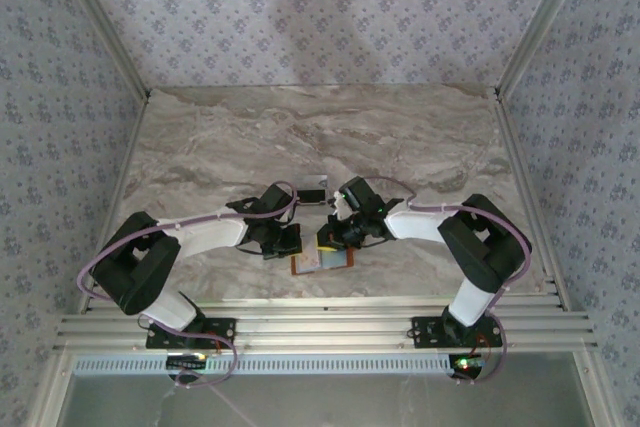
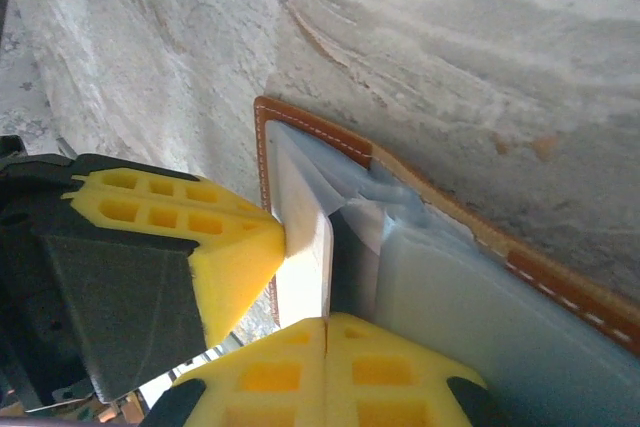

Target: Take the credit cards out of the card holder

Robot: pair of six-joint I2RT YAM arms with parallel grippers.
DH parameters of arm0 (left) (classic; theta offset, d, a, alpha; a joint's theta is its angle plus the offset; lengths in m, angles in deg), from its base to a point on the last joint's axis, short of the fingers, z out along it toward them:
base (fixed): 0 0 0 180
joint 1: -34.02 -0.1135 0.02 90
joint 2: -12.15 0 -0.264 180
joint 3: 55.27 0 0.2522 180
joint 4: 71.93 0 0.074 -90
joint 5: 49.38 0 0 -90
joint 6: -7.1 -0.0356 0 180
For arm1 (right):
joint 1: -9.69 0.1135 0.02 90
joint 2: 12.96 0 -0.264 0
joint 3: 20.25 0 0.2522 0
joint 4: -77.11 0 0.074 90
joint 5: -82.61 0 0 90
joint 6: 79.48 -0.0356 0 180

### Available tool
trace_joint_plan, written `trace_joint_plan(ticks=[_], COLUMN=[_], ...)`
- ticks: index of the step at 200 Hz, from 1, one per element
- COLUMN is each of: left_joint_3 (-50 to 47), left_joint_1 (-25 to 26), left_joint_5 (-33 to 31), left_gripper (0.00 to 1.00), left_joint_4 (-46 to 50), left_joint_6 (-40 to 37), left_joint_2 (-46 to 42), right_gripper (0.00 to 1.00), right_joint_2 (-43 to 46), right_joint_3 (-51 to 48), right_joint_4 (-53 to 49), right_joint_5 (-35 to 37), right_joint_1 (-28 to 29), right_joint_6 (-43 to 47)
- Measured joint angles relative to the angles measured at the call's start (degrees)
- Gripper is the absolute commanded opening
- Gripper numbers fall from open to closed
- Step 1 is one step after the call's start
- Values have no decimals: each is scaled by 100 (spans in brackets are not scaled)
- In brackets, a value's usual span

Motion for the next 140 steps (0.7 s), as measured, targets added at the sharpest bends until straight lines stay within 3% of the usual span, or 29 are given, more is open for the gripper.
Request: trace_joint_plan(ticks=[82,89,106,140], left_joint_3=[-7,-7,-7,0], left_joint_1=[70,72,72,70], left_joint_5=[-85,-85,-85,-85], left_gripper=[0,0,0,0], left_joint_4=[7,7,9,28], left_joint_6=[0,0,0,-2], left_joint_2=[0,0,0,2], right_gripper=[0,8,15,16], right_joint_2=[501,509,509,509], right_joint_3=[0,0,0,4], right_joint_4=[-776,-791,-761,-627], right_joint_5=[157,155,120,76], right_joint_1=[-332,-332,-323,-212], right_joint_6=[409,420,411,376])
